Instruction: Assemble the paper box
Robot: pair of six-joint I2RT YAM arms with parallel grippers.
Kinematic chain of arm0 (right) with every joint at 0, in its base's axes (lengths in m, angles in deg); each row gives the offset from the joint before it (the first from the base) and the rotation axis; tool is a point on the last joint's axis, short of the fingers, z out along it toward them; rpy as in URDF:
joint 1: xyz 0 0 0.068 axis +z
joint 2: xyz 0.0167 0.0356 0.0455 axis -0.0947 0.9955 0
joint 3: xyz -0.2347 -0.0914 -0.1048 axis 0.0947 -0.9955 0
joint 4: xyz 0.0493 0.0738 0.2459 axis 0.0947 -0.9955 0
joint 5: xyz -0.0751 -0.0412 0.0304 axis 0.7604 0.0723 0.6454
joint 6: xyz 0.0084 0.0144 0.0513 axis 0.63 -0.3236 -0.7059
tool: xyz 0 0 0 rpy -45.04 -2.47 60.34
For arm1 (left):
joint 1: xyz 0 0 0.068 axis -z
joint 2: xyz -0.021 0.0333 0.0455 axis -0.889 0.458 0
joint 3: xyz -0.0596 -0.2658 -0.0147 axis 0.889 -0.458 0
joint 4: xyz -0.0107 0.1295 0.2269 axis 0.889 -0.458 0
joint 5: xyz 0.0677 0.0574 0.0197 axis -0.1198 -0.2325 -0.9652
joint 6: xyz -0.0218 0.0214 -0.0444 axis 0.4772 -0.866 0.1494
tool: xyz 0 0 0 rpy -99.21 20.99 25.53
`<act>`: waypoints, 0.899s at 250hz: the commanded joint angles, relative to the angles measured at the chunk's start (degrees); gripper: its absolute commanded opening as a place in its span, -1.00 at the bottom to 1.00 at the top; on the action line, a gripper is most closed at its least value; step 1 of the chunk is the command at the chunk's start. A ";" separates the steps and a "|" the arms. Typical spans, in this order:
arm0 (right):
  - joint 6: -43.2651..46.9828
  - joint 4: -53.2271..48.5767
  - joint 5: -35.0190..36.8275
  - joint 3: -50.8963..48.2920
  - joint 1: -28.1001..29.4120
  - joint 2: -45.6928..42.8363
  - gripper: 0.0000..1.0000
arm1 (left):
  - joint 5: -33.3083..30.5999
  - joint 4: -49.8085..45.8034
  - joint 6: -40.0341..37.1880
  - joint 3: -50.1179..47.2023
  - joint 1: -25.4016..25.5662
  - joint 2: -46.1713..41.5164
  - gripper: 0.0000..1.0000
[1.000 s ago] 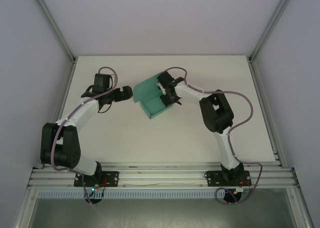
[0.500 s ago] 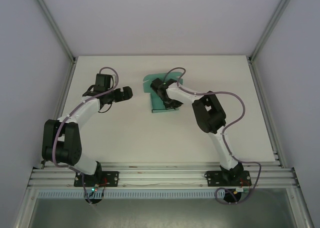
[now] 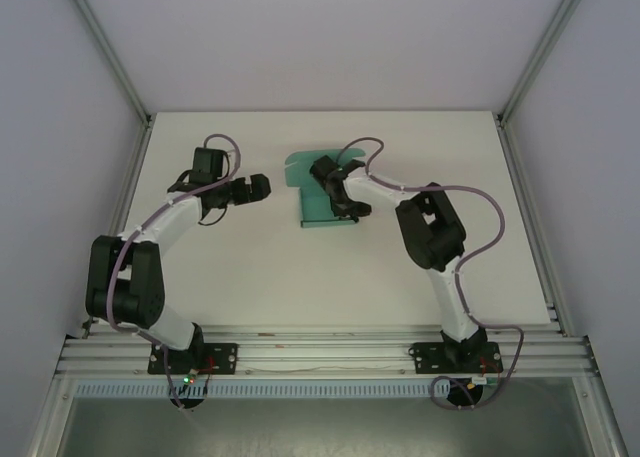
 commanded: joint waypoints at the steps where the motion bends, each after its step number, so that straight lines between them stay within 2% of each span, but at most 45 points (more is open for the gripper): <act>1: -0.55 5.00 -4.28 -2.19 -0.33 -5.12 -0.05 | 4.60 4.20 -1.64 0.01 1.47 1.80 1.00; 31: -0.67 9.35 -7.46 -4.89 -1.20 -8.63 0.12 | 5.83 5.05 -1.49 0.49 2.08 3.51 1.00; 62: -0.52 10.54 -7.12 -6.70 -1.98 -10.89 0.26 | 7.09 5.52 -1.58 1.39 2.65 5.31 1.00; 93: 0.26 10.80 -6.28 -8.25 -3.39 -12.62 0.31 | 6.64 5.50 -1.67 2.20 2.93 6.66 1.00; 146: 4.36 16.63 -12.27 -13.03 -7.37 -15.59 0.16 | 7.51 5.66 -2.03 3.55 3.15 8.51 0.99; 188: 5.98 23.77 -24.98 -16.82 -10.75 -15.38 -0.09 | 8.53 6.12 -2.11 4.41 3.57 9.99 0.99; 200: 5.62 24.76 -26.05 -17.25 -11.20 -14.90 -0.11 | 8.74 6.12 -2.20 4.68 3.80 10.32 0.98; 214: 5.78 24.96 -26.78 -17.23 -11.29 -14.23 -0.29 | 8.80 6.03 -2.30 5.07 4.10 10.70 0.97; 225: 5.80 24.86 -27.17 -17.15 -11.31 -13.70 -0.34 | 8.96 5.94 -2.44 5.30 4.31 10.98 0.98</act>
